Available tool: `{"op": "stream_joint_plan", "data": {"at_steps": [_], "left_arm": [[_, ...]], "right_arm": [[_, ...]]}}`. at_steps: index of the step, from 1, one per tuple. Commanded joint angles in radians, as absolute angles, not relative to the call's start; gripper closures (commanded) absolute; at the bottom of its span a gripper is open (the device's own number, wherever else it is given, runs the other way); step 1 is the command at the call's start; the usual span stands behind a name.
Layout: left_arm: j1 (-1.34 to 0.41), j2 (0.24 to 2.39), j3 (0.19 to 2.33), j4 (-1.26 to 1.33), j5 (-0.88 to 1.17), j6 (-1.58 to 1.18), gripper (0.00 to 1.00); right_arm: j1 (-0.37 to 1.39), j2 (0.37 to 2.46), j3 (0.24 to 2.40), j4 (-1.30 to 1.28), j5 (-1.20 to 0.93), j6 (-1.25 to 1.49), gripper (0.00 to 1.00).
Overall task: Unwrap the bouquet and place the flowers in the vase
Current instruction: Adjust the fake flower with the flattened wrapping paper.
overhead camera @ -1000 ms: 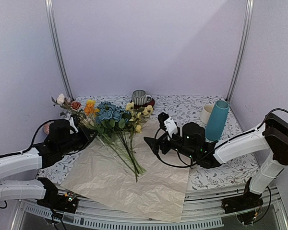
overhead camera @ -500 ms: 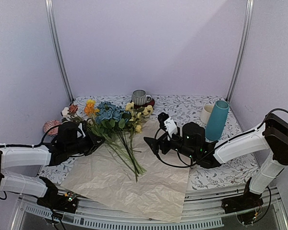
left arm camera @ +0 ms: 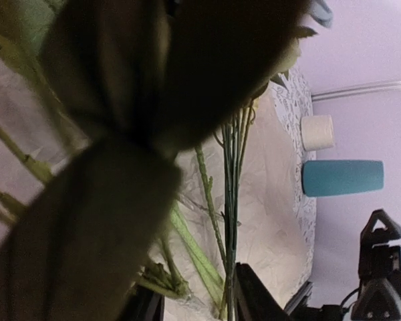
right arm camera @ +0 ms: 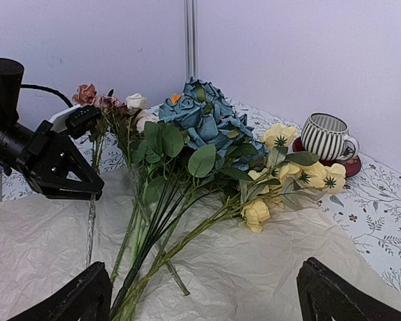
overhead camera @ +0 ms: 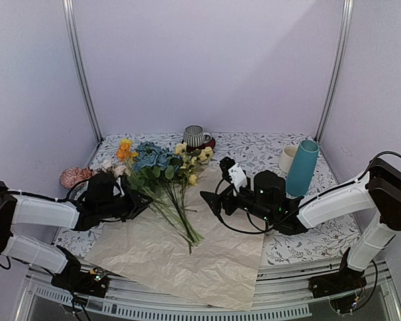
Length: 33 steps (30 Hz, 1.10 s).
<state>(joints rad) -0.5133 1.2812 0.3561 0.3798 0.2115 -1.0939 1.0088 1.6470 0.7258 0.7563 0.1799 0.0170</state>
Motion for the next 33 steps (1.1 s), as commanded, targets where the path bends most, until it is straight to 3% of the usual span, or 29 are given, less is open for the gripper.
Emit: {"op": "stream_joint_plan", "data": {"at_steps": [1,3,5,14,33], "left_arm": [[-0.501,1.259,0.351,0.335,0.161,-1.100,0.56],[-0.502,1.240,0.339,0.305,0.134,-1.115,0.40],[-0.502,1.219,0.317,0.305,0.126,-1.138,0.36],[-0.552,1.175,0.210,0.442,0.111,-1.294,0.46],[-0.563,1.202,0.187,0.389,-0.030,-1.444,0.55]], "right_arm": [[1.012,1.664,0.742,0.754,0.171,0.012,0.01],[1.011,1.664,0.743,0.755,0.170,0.011,0.01],[1.011,1.664,0.744,0.755,0.170,0.011,0.01],[1.012,1.667,0.745,0.755,0.169,0.011,0.01],[1.012,1.667,0.744,0.752,0.167,0.011,0.01]]}}
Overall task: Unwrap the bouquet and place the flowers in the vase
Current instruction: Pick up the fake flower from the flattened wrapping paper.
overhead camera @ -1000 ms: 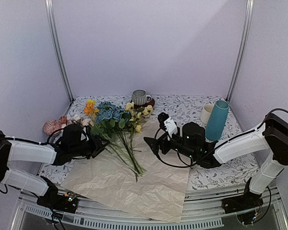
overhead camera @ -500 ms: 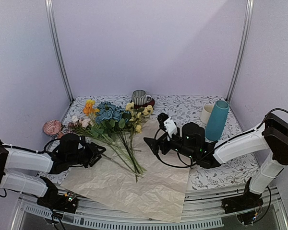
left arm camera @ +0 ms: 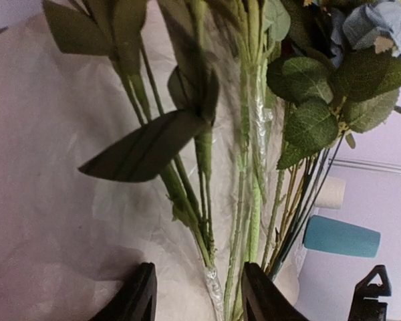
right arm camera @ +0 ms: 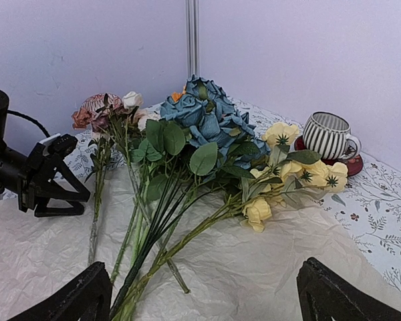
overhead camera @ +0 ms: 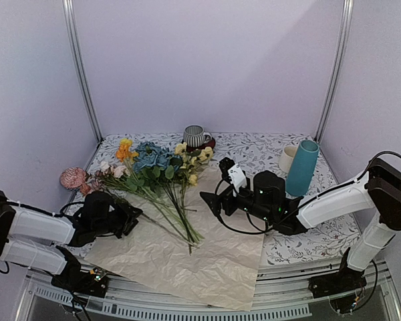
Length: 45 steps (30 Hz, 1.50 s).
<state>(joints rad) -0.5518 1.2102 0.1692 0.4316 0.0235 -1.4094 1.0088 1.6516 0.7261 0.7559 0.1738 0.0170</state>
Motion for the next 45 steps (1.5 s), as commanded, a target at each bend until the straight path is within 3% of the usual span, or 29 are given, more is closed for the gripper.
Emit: {"op": "stream_joint_plan", "data": {"at_steps": [1,12,19,26,36,41,45], "left_arm": [[-0.563,1.204,0.194,0.380,-0.035,-1.444,0.55],[-0.561,1.247,0.219,0.374,-0.057,-1.458,0.62],[-0.558,1.267,0.218,0.383,-0.059,-1.465,0.73],[-0.546,1.266,0.221,0.379,-0.073,-1.474,0.74],[-0.538,1.253,0.239,0.405,-0.071,-1.471,0.65],[-0.541,1.153,0.238,0.285,-0.097,-1.498,0.62],[-0.541,1.053,0.236,0.136,-0.113,-1.534,0.50]], "right_arm": [[1.012,1.667,0.745,0.753,0.166,0.011,0.01],[1.012,1.667,0.744,0.752,0.167,0.011,0.01],[1.012,1.667,0.745,0.752,0.167,0.011,0.01],[1.012,1.667,0.745,0.751,0.167,0.011,0.01],[1.012,1.666,0.744,0.750,0.169,0.011,0.01],[1.011,1.664,0.744,0.750,0.171,0.011,0.01],[1.011,1.664,0.744,0.750,0.171,0.011,0.01]]}}
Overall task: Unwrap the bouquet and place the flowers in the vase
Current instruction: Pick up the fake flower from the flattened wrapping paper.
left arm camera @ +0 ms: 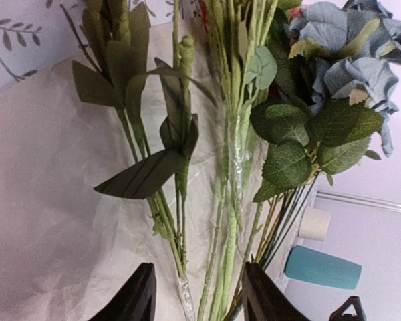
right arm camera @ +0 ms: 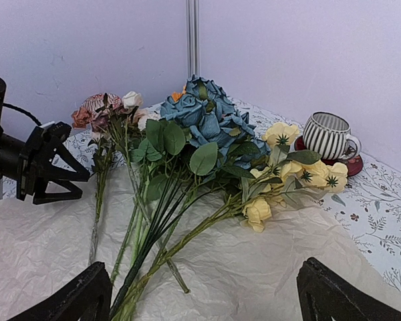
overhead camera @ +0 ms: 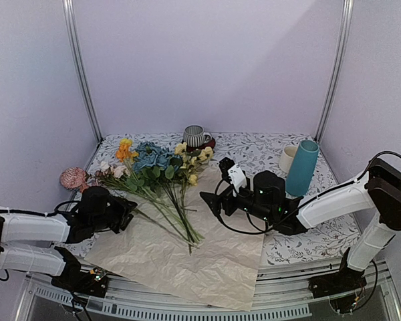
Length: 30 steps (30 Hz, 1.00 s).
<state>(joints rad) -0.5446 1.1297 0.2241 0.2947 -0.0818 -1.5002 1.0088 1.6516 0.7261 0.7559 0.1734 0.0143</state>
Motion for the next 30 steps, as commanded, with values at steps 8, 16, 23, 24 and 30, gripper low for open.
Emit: {"op": "stream_joint_plan", "data": {"at_steps": [8,16,23,24,30], "left_arm": [[-0.540,0.834,0.152,0.049,-0.104,-1.538,0.02],[-0.537,0.607,0.048,0.090,-0.144,-1.541,0.02],[-0.548,0.682,0.130,0.009,-0.107,-1.538,0.02],[-0.558,0.708,0.132,0.018,-0.104,-1.550,0.02],[-0.715,0.856,0.175,0.048,-0.205,-1.671,0.06]], "right_arm": [[1.012,1.666,0.745,0.750,0.166,0.011,0.01],[1.012,1.663,0.743,0.749,0.165,0.011,0.01],[1.012,1.666,0.744,0.749,0.162,0.011,0.01],[1.012,1.666,0.745,0.750,0.162,0.010,0.01],[1.012,1.666,0.745,0.750,0.162,0.011,0.01]]}}
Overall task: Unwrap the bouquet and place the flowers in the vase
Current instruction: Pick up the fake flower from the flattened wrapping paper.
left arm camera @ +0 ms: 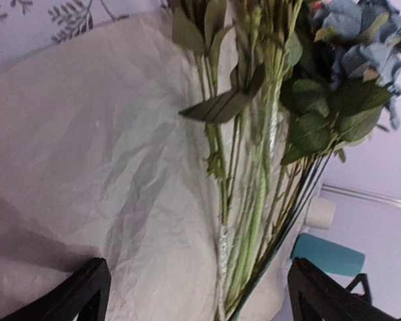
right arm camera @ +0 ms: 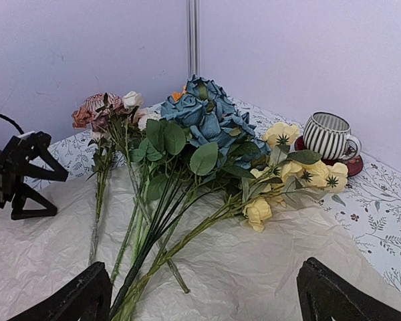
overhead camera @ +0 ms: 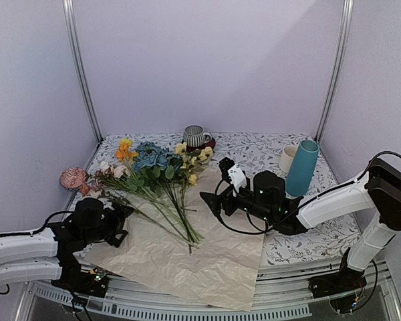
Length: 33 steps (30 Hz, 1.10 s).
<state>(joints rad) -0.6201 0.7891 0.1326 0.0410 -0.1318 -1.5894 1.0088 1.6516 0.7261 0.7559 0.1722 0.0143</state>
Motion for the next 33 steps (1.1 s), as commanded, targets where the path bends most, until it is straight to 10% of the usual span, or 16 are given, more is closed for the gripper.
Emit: {"op": "stream_joint_plan", "data": {"at_steps": [1,33], "left_arm": [[-0.739,0.869,0.187,0.049,-0.231,-1.689,0.07],[-0.652,1.360,0.365,0.229,-0.104,-1.685,0.29]], "right_arm": [[1.012,1.665,0.745,0.749,0.163,0.011,0.01],[1.012,1.666,0.747,0.747,0.163,0.011,0.01]]}}
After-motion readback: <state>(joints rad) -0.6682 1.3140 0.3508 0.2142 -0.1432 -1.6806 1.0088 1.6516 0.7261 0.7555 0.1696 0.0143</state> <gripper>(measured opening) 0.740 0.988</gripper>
